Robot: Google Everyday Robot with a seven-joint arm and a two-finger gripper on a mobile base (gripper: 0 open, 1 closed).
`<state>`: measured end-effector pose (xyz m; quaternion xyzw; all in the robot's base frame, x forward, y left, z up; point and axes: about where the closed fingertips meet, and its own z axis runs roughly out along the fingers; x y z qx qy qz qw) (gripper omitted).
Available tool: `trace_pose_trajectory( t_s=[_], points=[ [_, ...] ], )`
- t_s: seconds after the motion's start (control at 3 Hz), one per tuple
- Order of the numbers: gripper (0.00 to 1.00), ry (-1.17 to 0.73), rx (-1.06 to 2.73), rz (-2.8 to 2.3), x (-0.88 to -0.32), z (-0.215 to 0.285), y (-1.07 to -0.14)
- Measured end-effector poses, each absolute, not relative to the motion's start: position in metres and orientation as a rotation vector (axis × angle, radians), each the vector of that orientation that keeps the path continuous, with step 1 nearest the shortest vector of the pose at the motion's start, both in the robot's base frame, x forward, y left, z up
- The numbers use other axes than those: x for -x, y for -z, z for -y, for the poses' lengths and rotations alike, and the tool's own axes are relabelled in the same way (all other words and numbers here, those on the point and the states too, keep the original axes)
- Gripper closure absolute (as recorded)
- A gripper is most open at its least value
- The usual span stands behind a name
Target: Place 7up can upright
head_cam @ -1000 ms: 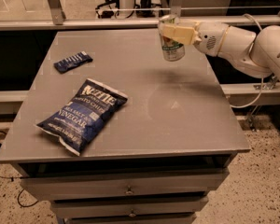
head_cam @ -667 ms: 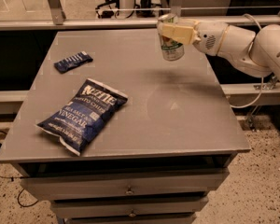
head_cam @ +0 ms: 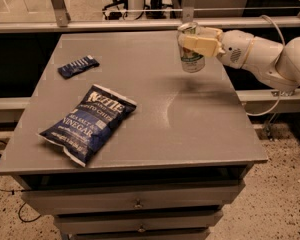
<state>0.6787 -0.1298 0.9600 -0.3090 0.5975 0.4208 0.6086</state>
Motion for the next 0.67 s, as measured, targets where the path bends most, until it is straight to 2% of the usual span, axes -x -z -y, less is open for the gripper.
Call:
trace_pose_trajectory(
  t_s=[0.67],
  points=[
    [1.0,-1.07,0.706,-1.326,-0.66,0.149,-0.931]
  ],
)
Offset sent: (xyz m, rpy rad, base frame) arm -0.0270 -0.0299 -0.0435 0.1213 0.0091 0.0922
